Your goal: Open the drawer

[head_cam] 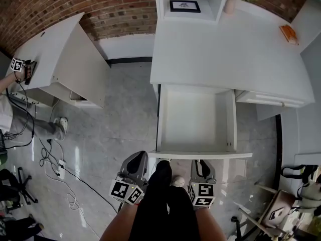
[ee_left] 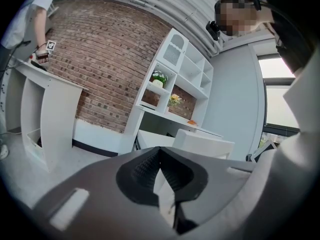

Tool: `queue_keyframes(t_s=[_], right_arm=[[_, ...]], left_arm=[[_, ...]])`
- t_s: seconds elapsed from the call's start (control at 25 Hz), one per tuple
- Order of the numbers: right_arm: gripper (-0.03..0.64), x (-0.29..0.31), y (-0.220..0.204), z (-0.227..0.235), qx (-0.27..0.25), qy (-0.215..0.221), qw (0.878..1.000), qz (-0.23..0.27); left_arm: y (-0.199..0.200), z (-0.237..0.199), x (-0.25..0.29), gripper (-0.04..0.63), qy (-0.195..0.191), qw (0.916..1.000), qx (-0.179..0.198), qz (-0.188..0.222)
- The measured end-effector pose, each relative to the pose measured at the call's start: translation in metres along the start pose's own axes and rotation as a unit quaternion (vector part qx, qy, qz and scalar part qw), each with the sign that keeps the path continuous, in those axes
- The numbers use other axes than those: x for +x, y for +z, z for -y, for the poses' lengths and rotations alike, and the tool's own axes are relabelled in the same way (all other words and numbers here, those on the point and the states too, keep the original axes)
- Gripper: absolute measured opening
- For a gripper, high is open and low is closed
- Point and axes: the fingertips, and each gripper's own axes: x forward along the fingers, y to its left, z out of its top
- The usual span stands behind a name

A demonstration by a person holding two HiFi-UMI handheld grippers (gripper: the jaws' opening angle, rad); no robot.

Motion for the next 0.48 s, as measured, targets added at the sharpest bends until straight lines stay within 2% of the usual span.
queue_keyframes(t_s=[0.28,0.48], right_arm=[[0.088,-0.002,0.000,0.000,0.005,0.002,1.000,-0.003],[0.090,-0.022,0.010,0.001,-0.012,0.008,1.000,0.006]], left_arm=[[0.009,-0.009,-0.004,0.002,0.015,0.9999,0.000,-0.005],[0.019,-0.010,-0.007,0.002,0.017,0.9998,0.008,-0.004]])
